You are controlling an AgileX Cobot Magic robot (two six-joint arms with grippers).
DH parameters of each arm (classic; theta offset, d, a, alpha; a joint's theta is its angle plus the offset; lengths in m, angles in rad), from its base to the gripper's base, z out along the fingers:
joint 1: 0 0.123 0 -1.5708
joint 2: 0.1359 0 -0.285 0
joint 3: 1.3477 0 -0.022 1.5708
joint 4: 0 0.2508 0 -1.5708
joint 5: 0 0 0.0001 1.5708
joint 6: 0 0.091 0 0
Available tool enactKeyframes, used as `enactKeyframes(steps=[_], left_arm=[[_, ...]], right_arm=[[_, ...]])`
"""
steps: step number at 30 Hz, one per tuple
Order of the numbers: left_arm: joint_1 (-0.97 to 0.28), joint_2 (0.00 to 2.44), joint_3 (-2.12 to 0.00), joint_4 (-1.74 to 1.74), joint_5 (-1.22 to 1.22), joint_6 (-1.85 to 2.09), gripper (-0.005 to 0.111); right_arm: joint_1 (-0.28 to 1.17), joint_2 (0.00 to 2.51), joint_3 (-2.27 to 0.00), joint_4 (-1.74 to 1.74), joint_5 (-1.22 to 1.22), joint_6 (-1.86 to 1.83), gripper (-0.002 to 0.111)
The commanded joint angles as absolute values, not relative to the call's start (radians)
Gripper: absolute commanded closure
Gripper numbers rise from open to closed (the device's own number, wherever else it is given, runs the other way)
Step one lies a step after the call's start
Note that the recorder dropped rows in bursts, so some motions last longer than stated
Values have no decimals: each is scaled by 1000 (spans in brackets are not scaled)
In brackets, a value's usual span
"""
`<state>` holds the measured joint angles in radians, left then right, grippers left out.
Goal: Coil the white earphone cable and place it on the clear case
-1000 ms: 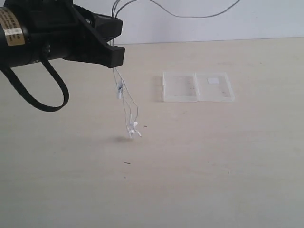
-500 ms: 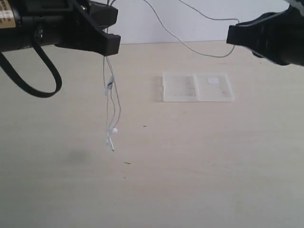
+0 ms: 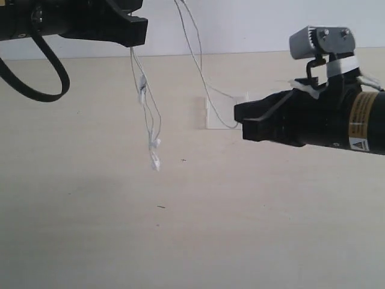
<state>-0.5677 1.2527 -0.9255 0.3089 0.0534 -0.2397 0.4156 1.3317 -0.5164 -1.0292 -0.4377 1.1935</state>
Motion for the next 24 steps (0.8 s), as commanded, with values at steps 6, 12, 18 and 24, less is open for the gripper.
enactKeyframes(steps=[6, 12, 18, 24], left_arm=[[-570, 1231, -933, 296, 27, -247, 107], [-570, 1231, -933, 278, 7, -247, 107], [-570, 1231, -933, 278, -15, -268, 107], [-570, 1231, -933, 278, -46, -284, 107]], right_arm=[[413, 1566, -568, -1101, -729, 1124, 108], [413, 1669, -633, -1176, -794, 1120, 108], [419, 1715, -691, -1187, -802, 1120, 108], [419, 1745, -738, -1204, -819, 1128, 108]])
